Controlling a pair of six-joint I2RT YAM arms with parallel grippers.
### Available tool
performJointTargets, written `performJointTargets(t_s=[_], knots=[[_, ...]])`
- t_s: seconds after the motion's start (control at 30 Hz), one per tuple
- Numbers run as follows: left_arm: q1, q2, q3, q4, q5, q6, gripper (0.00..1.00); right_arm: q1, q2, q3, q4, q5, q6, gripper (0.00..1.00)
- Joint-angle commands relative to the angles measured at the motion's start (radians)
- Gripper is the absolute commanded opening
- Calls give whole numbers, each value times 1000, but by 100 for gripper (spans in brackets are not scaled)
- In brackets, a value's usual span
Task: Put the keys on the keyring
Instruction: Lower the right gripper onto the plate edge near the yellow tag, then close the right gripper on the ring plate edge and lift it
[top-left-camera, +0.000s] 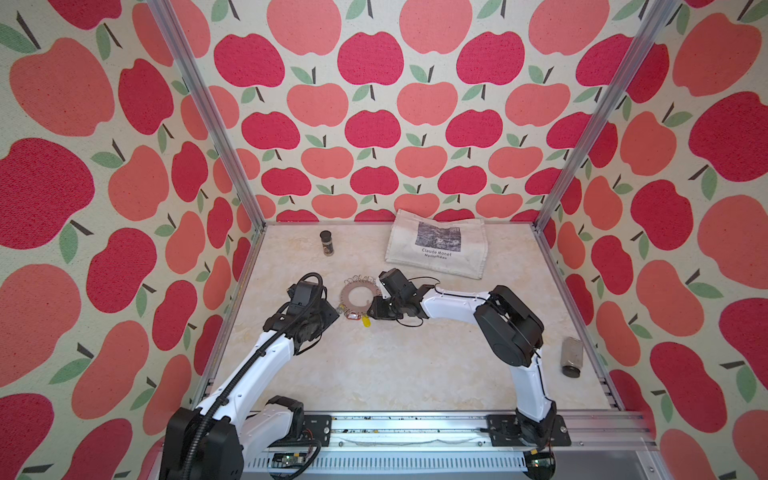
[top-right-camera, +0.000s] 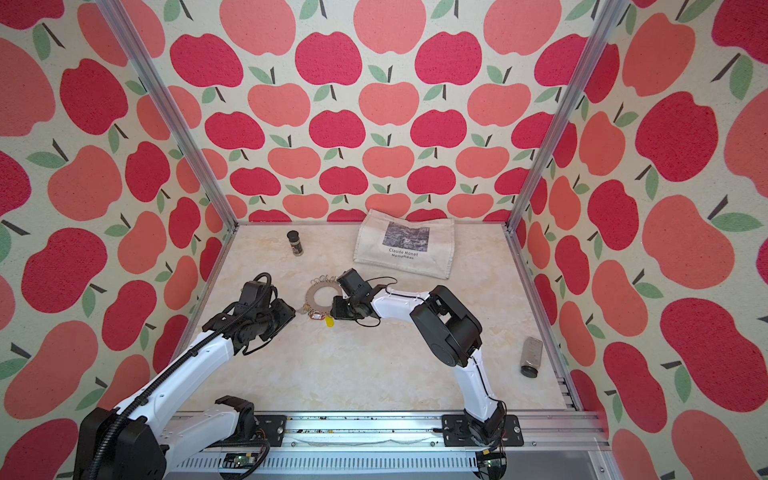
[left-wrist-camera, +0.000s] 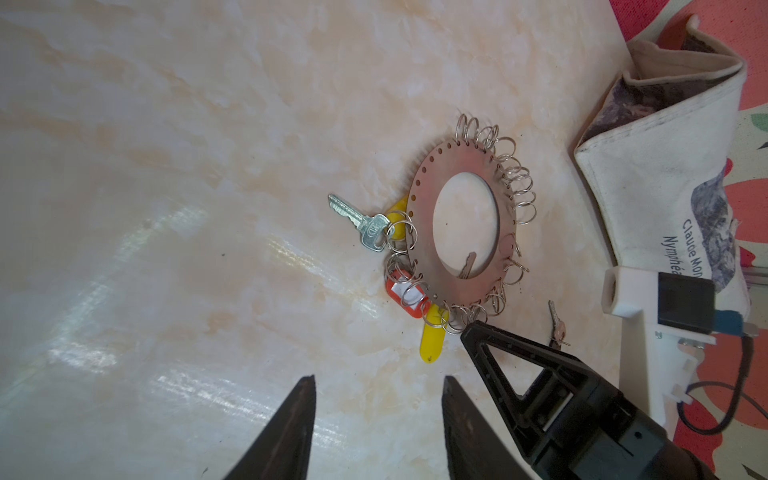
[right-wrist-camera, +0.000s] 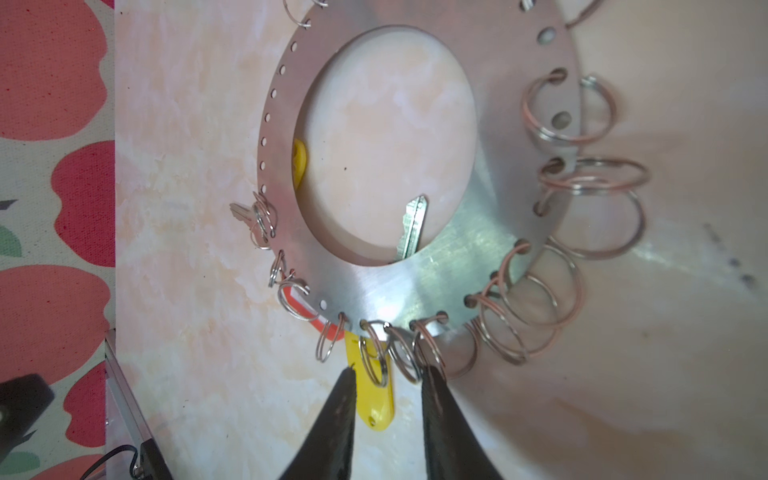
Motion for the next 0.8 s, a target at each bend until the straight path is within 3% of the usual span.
performJointTargets(t_s=[0.0, 0.3, 0.77], knots=[[7, -4, -14, 7, 0, 14, 51, -6, 8, -48, 35, -3, 42, 27], [8, -3, -14, 10, 3, 12, 51, -22, 8, -93, 103, -12, 84, 23], [11, -6, -13, 10, -2, 14, 51, -29, 27, -89, 174, 44, 124, 24]])
